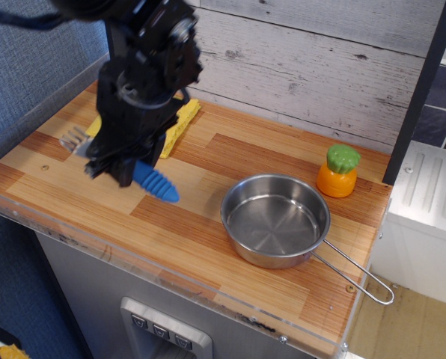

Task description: Place the fork near the yellow cloth

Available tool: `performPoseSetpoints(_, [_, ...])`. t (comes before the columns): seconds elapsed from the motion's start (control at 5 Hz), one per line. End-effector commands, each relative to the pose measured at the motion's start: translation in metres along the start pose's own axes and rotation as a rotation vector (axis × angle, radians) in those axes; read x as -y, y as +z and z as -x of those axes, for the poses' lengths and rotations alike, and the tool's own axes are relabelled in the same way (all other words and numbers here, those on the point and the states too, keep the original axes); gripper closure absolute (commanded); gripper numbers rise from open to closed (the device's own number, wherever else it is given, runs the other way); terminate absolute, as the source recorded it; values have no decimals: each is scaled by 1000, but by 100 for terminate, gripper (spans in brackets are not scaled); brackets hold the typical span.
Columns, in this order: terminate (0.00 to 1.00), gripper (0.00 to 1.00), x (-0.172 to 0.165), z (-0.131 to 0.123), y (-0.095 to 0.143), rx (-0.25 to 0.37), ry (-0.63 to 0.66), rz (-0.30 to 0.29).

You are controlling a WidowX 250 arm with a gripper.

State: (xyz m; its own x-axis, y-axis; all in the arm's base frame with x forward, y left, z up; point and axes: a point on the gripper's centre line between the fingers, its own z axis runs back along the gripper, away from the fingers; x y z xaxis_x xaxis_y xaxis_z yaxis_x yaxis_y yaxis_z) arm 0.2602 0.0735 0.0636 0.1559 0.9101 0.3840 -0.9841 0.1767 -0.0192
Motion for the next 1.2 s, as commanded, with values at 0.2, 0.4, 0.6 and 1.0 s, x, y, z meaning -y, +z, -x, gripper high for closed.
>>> performPoseSetpoints(0.2, [0,100,105,5,40,22,106,91])
performPoseSetpoints(0.4, [0,100,135,17,32,1,107,108])
performPoseSetpoints(0.6, [0,100,149,22,20,-11,92,108])
performPoseSetpoints(1.0, [0,100,149,23,-14,-32,93,90])
